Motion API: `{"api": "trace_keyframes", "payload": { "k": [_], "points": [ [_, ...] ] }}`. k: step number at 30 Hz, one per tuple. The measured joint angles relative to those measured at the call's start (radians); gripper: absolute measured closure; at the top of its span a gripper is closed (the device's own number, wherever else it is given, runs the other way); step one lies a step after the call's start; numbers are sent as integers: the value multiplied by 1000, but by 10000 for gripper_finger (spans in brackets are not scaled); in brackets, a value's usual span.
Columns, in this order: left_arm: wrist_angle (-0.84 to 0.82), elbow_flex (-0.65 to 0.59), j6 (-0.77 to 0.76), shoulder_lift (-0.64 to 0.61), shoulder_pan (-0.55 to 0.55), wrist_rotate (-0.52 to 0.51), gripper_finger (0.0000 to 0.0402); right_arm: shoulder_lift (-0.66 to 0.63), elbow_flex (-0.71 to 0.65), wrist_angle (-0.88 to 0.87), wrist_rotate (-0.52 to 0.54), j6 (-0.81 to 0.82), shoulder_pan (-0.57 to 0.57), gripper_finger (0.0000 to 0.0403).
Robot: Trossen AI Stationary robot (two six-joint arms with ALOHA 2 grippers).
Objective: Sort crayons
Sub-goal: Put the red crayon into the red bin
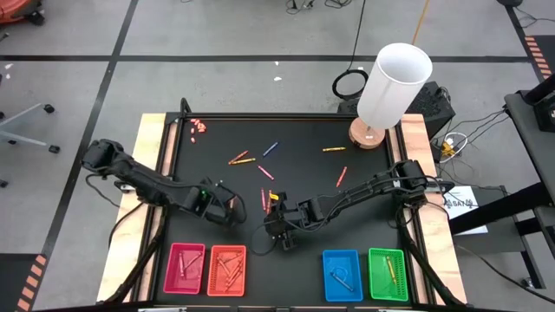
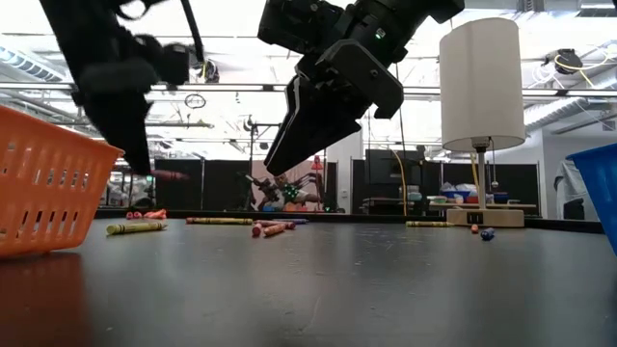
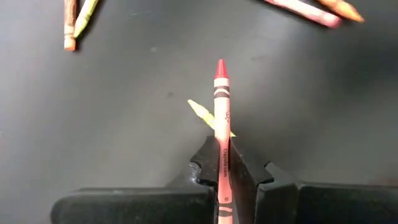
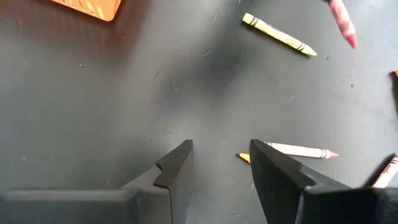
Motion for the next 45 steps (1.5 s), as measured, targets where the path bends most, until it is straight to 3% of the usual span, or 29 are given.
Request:
{"api": "trace_keyframes", "payload": {
  "k": [13,27,45],
  "points": [
    [-102,174,10,-1,-186,-15,384,0,0,8,0,11,2,261],
    [-164,184,50,-1,-311,-30,384,0,1,165,1,33,9,261],
    [-170,184,652,-1,-310,-33,384,0,1,174,1,30,9,261]
  ]
}}
